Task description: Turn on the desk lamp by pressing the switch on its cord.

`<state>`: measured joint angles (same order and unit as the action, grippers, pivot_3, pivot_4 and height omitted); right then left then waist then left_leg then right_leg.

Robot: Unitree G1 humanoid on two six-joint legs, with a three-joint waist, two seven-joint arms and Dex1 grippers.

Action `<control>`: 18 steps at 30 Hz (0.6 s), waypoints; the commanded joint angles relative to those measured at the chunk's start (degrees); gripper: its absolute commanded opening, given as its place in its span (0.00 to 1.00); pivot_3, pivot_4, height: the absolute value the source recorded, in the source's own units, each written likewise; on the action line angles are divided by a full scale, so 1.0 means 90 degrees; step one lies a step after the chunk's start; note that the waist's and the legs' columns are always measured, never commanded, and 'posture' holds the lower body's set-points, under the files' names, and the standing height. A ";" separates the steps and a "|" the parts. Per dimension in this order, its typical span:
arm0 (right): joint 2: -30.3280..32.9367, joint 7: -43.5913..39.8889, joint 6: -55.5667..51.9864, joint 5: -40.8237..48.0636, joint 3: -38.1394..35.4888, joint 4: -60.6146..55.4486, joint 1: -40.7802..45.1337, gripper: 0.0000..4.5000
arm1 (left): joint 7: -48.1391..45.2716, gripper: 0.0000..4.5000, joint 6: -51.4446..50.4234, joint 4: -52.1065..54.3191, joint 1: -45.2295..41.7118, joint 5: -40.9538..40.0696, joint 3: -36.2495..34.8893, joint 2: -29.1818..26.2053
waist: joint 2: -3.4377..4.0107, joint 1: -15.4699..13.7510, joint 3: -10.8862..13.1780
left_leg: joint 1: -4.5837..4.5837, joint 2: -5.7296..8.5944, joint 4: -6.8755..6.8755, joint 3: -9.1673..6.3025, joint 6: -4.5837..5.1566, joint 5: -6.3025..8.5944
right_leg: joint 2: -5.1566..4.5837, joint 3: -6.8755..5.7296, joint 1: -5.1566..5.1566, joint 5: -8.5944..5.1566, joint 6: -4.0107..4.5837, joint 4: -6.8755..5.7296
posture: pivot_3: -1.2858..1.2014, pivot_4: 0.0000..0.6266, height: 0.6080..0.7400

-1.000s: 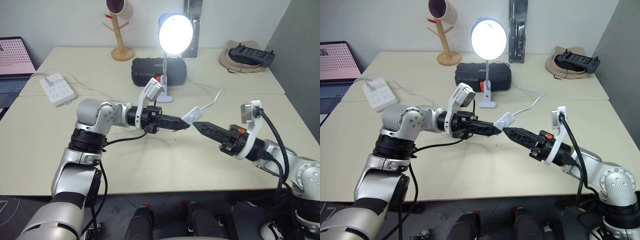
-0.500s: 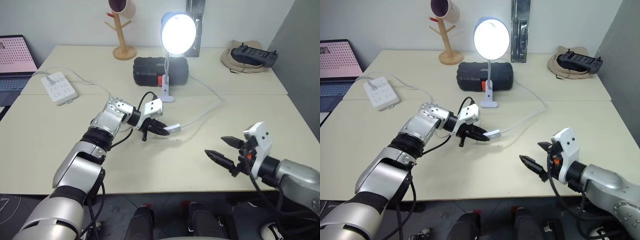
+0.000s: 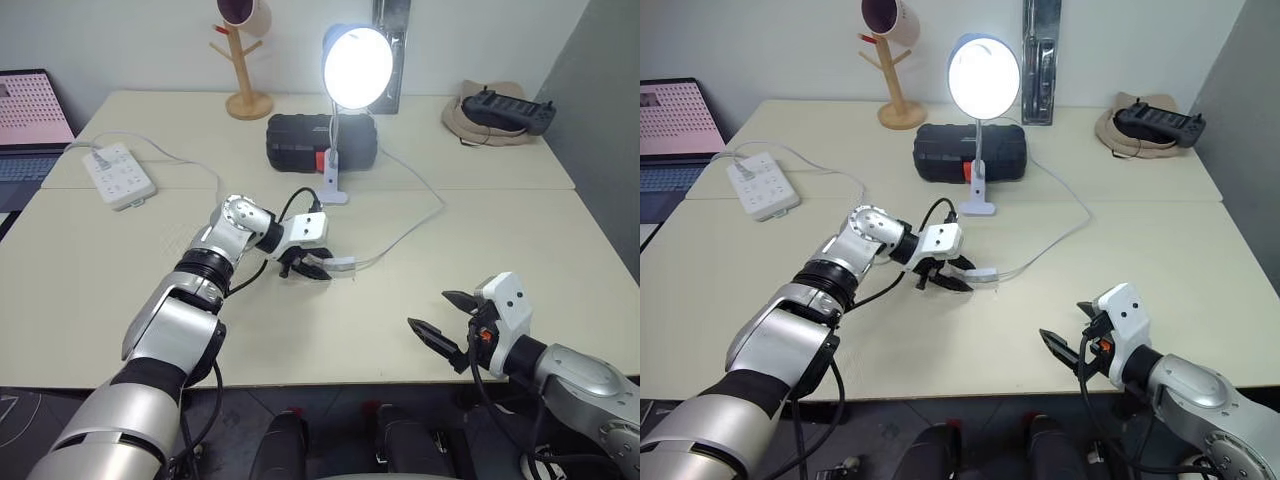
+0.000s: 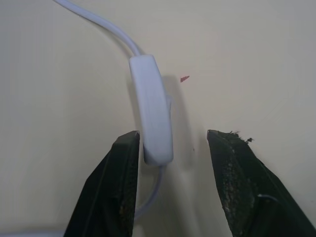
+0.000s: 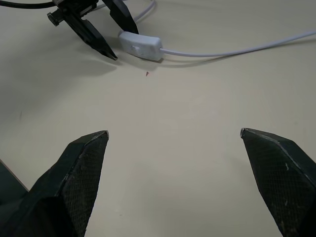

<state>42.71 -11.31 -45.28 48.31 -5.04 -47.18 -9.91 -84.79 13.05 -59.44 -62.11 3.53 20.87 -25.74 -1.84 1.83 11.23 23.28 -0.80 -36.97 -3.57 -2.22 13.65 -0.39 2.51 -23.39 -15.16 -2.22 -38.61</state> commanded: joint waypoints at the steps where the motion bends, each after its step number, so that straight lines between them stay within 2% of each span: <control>1: 0.0020 -0.0425 0.0195 -0.0109 -0.0195 0.0135 0.0207 1.00 | -0.0193 0.72 -0.0246 0.0783 0.0004 -0.0206 -0.0358 -0.0311 | 0.0000 -0.0003 0.0000 | -0.0001 -0.0001 -0.0002 -0.0001 0.0000 0.0000 | 0.0000 -0.0001 0.0000 0.0000 0.0000 -0.0002 | 0.52 0.24 1.00; 3: -0.0038 -0.0462 0.0178 -0.0219 -0.0095 0.0183 0.0325 1.00 | -0.0252 0.82 -0.0517 0.1232 0.0205 -0.0300 -0.0509 -0.0541 | 0.0001 -0.0006 0.0000 | -0.0002 0.0000 -0.0002 -0.0001 0.0000 0.0000 | -0.0001 0.0001 0.0001 0.0000 0.0000 -0.0003 | 0.52 0.24 1.00; 7: -0.0173 -0.0729 0.0295 -0.0562 0.0201 0.0556 0.0704 1.00 | 0.0131 0.99 -0.2580 0.3989 0.1551 -0.0974 -0.1341 -0.1438 | 0.0002 0.0089 0.0000 | -0.0020 -0.0008 0.0004 0.0012 0.0000 0.0000 | 0.0000 0.0014 0.0002 -0.0002 0.0004 -0.0011 | 0.52 0.24 1.00; 10: -0.0152 -0.0847 0.0419 -0.1030 0.0453 0.0609 0.0673 1.00 | 0.0820 0.99 -0.3853 0.5339 0.2424 -0.1369 -0.1929 -0.1692 | 0.0003 0.0097 0.0000 | -0.0025 -0.0017 0.0008 0.0001 -0.0001 0.0000 | 0.0001 0.0001 0.0002 -0.0011 0.0019 -0.0030 | 0.52 0.24 1.00; 13: -0.0408 -0.0646 0.0426 -0.1285 0.0412 0.0882 0.0747 1.00 | 0.1912 0.99 -0.5057 0.6429 0.3397 -0.1718 -0.2728 -0.1597 | 0.0003 0.0029 0.0000 | -0.0027 -0.0016 0.0006 -0.0015 -0.0001 0.0000 | 0.0002 -0.0011 0.0005 -0.0013 0.0021 -0.0031 | 0.52 0.24 1.00; 18: -0.0672 -0.0568 0.0258 -0.1295 0.0189 0.0854 0.0778 1.00 | 0.3078 0.99 -0.5947 0.7783 0.4590 -0.2036 -0.3392 -0.1376 | 0.0002 -0.0027 0.0000 | -0.0042 -0.0030 -0.0002 -0.0010 -0.0003 -0.0001 | -0.0009 -0.0003 0.0022 -0.0009 0.0014 -0.0034 | 0.52 0.24 1.00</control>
<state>36.96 -16.52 -43.02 36.97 -1.24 -37.62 -3.27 -60.35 -38.53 5.35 -21.23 -13.06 -6.89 -38.08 -1.82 1.59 11.23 22.91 -1.25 -37.00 -3.62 -2.25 13.64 -0.47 2.46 -23.19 -15.24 -2.10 -38.90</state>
